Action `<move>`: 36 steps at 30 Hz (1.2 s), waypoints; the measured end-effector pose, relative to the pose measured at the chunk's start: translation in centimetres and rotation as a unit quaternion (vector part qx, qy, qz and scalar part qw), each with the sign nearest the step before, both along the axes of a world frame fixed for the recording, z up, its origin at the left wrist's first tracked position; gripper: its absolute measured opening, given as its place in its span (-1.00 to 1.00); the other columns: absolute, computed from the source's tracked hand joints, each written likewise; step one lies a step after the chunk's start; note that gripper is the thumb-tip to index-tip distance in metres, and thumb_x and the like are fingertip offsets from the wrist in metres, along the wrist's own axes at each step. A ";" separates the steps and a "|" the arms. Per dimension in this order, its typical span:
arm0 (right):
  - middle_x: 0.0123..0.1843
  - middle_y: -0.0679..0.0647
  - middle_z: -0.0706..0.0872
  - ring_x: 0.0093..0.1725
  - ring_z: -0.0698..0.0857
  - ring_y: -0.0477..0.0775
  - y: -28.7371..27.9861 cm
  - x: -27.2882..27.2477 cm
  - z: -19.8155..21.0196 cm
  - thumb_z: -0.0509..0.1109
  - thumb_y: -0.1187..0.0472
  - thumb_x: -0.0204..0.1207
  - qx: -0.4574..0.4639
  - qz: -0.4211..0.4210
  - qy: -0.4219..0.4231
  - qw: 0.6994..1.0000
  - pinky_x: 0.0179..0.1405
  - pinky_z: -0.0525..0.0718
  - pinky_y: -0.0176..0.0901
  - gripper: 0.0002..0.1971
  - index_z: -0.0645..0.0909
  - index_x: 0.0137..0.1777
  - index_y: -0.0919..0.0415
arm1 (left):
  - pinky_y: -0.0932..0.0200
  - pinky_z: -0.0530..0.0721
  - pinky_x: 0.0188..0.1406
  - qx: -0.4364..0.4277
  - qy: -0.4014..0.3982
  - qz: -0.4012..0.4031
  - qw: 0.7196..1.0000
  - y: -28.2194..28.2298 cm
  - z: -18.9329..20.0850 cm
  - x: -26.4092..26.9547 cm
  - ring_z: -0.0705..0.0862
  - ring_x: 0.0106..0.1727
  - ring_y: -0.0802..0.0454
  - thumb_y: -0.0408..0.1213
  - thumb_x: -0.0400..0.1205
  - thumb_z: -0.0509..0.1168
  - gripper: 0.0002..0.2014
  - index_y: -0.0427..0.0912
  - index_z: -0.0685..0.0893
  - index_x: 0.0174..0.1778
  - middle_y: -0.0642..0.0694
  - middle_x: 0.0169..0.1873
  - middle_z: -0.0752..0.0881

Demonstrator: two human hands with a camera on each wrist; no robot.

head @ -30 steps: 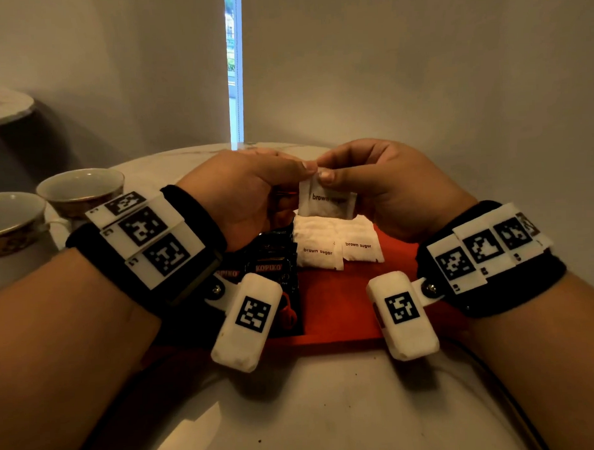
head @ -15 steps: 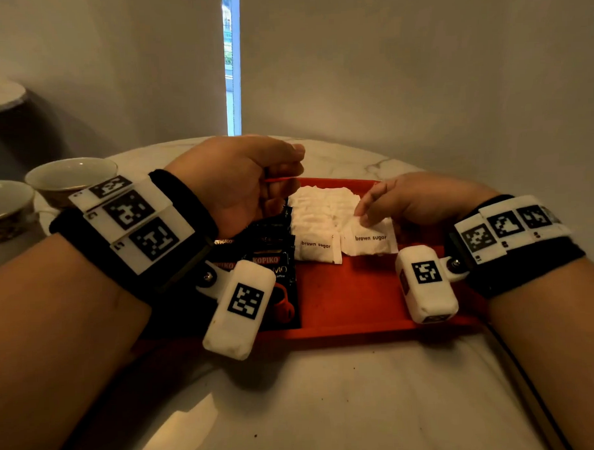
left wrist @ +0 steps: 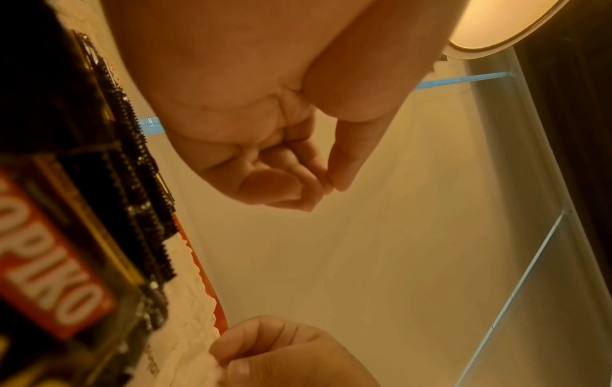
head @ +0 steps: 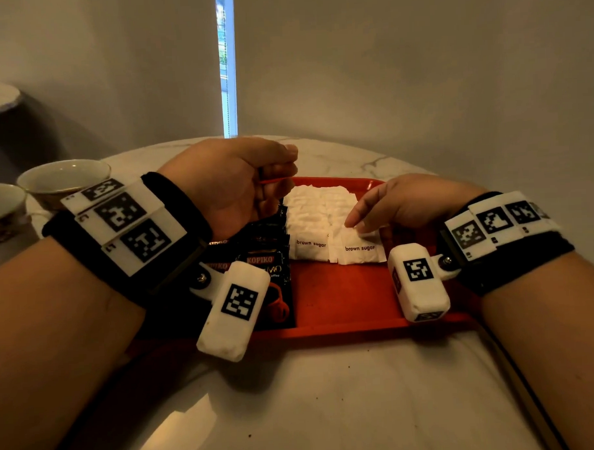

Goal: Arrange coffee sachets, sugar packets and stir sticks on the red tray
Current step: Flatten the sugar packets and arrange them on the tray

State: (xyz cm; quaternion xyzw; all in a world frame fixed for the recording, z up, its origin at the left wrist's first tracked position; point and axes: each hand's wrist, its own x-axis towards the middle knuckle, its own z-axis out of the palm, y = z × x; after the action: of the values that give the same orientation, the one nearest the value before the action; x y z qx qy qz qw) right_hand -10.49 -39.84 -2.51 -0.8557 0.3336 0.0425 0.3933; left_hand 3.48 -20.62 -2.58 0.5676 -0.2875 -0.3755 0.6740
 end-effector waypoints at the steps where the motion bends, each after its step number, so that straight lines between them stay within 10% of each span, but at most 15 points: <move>1: -0.22 0.03 0.86 -0.39 0.70 -0.11 -0.1 0.0 0.0 0.50 0.38 0.53 0.000 -0.003 -0.002 1.000 -0.48 0.67 -0.37 -0.86 0.84 -0.02 0.18 | 0.33 0.55 -0.44 0.000 0.001 0.001 1.000 0.0 0.0 0.0 0.66 -0.38 0.16 -0.27 0.66 0.33 -0.85 -0.04 0.64 -0.25 0.04 -0.38 0.70; 6: -0.22 0.05 0.84 -0.45 0.64 -0.12 -0.4 0.3 0.0 0.46 0.32 0.58 0.006 -0.028 -0.017 0.999 -0.52 0.60 -0.33 -0.87 0.84 -0.01 0.18 | 0.33 0.54 -0.46 0.001 0.006 0.000 1.000 0.0 0.0 0.2 0.65 -0.39 0.16 -0.26 0.66 0.33 -0.83 -0.03 0.65 -0.26 0.04 -0.38 0.69; 16: -0.05 0.16 0.75 -0.06 0.71 0.13 -0.9 0.8 -0.7 0.31 -0.10 0.69 0.136 -0.170 -0.155 0.964 0.02 0.64 0.04 -0.69 0.60 0.12 0.17 | 0.33 0.55 -0.46 0.000 0.004 0.001 1.000 0.1 0.2 0.3 0.65 -0.39 0.18 -0.24 0.64 0.33 -0.85 -0.03 0.65 -0.26 0.07 -0.38 0.69; 24: -0.20 0.12 0.88 -0.04 0.81 0.14 0.0 1.1 -0.7 0.25 -0.16 0.70 0.152 -0.133 -0.127 0.971 -0.07 0.71 0.00 -0.58 0.58 0.24 0.21 | 0.35 0.55 -0.46 -0.004 0.004 0.003 1.000 0.3 0.4 0.2 0.66 -0.38 0.18 -0.24 0.64 0.33 -0.88 -0.04 0.64 -0.22 0.06 -0.36 0.70; 28: 0.28 0.30 0.67 0.26 0.67 0.30 -0.1 1.0 -0.5 0.30 -0.19 0.67 0.134 -0.139 -0.121 0.974 0.18 0.66 0.14 -0.49 0.51 0.39 0.21 | 0.35 0.56 -0.48 -0.005 0.008 0.005 1.000 0.4 0.6 0.0 0.67 -0.38 0.18 -0.24 0.58 0.37 -0.93 -0.06 0.65 -0.21 0.05 -0.35 0.70; 36: 0.02 0.21 0.82 0.08 0.80 0.20 0.4 1.1 -0.6 0.27 -0.15 0.69 0.160 -0.128 -0.146 0.968 -0.04 0.71 0.00 -0.58 0.56 0.28 0.20 | 0.36 0.54 -0.50 -0.010 0.015 0.014 1.000 0.4 0.7 -0.2 0.65 -0.40 0.17 -0.26 0.65 0.33 -0.87 -0.08 0.63 -0.22 0.04 -0.37 0.69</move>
State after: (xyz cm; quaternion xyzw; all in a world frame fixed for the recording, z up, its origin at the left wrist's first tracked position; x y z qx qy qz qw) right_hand -9.38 -39.47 -3.15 -0.7289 0.3680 -0.0806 0.5717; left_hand 3.28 -20.23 -1.90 0.5591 -0.2730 -0.3717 0.6889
